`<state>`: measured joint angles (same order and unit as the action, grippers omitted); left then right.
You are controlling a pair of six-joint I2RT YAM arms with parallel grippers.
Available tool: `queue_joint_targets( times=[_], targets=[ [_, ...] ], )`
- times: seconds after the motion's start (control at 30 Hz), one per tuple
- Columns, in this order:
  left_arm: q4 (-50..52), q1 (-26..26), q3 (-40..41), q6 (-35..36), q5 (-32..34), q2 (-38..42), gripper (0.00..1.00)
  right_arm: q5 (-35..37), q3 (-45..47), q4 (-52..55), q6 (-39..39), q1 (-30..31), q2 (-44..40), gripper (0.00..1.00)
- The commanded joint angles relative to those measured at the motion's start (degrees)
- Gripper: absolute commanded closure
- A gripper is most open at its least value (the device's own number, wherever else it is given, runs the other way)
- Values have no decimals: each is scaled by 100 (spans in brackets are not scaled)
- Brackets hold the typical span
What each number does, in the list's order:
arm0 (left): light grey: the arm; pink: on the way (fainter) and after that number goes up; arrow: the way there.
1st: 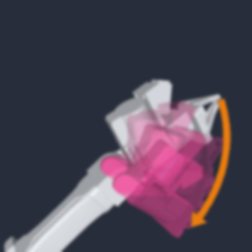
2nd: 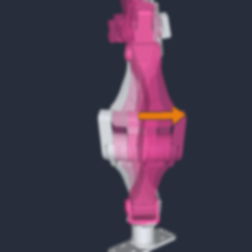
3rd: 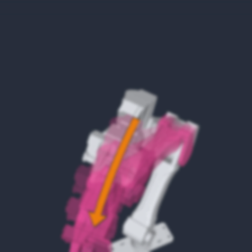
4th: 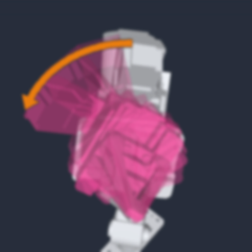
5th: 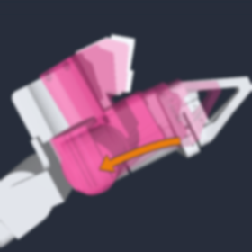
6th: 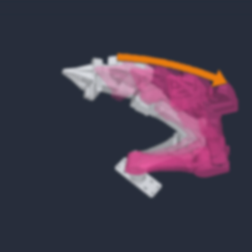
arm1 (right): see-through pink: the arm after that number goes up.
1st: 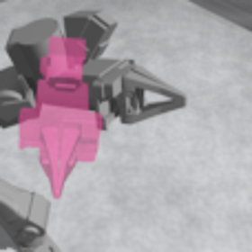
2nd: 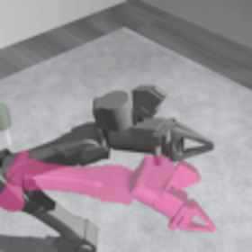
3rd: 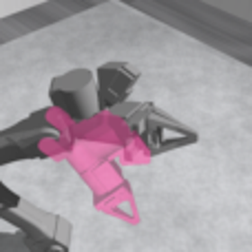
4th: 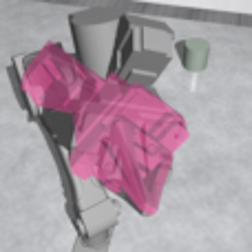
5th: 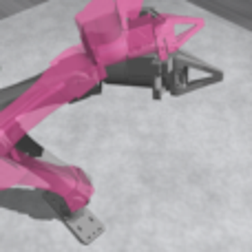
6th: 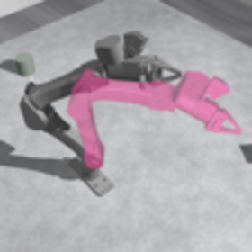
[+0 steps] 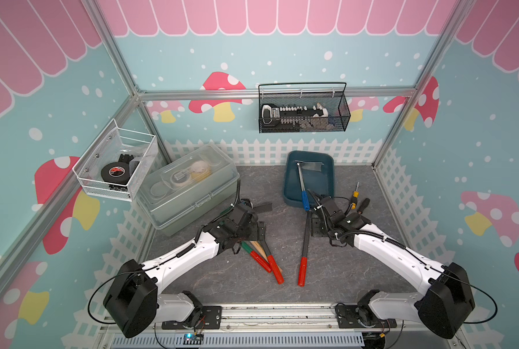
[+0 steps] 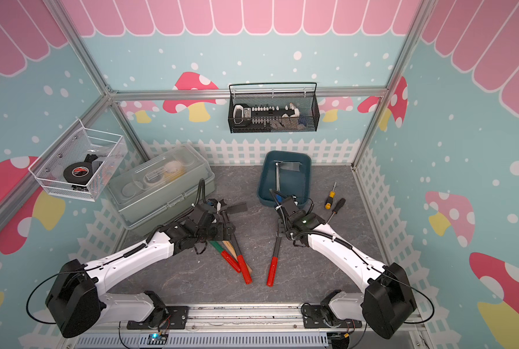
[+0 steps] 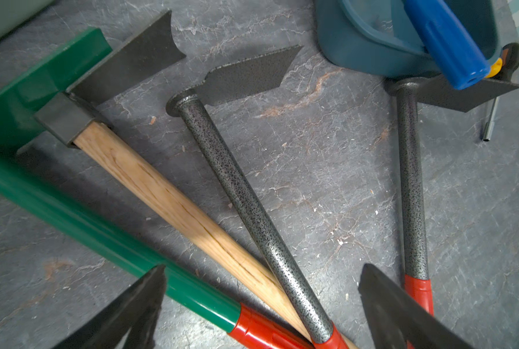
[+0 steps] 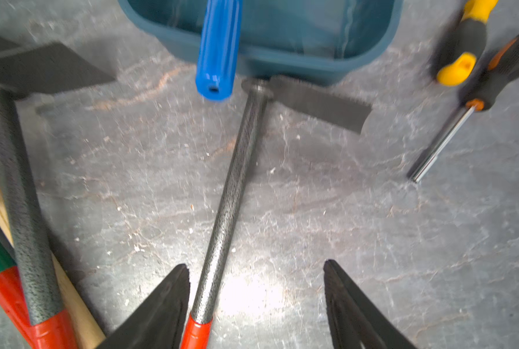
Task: Put the small hoe into the storage box
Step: Pick up the hoe from the center of the board.
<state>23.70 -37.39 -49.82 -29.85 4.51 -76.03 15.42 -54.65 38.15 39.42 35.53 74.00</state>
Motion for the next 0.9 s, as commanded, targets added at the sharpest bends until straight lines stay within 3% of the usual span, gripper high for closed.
queue_joint_targets(
  times=[0.0, 0.17, 0.37, 0.87],
  targets=[
    [-67, 43, -141, -135, 113, -85, 1, -39, 228, -13, 568, 166, -24, 31],
    [-72, 52, -119, -153, 80, -123, 1, -81, 508, -282, 1053, 405, 134, 39],
    [-66, 64, -56, -144, 83, -89, 1, -171, 654, -624, 1441, 628, 458, 37],
    [-59, 65, 131, -100, 46, 40, 1, -275, 962, -1391, 2166, 736, 1297, 46]
  ],
)
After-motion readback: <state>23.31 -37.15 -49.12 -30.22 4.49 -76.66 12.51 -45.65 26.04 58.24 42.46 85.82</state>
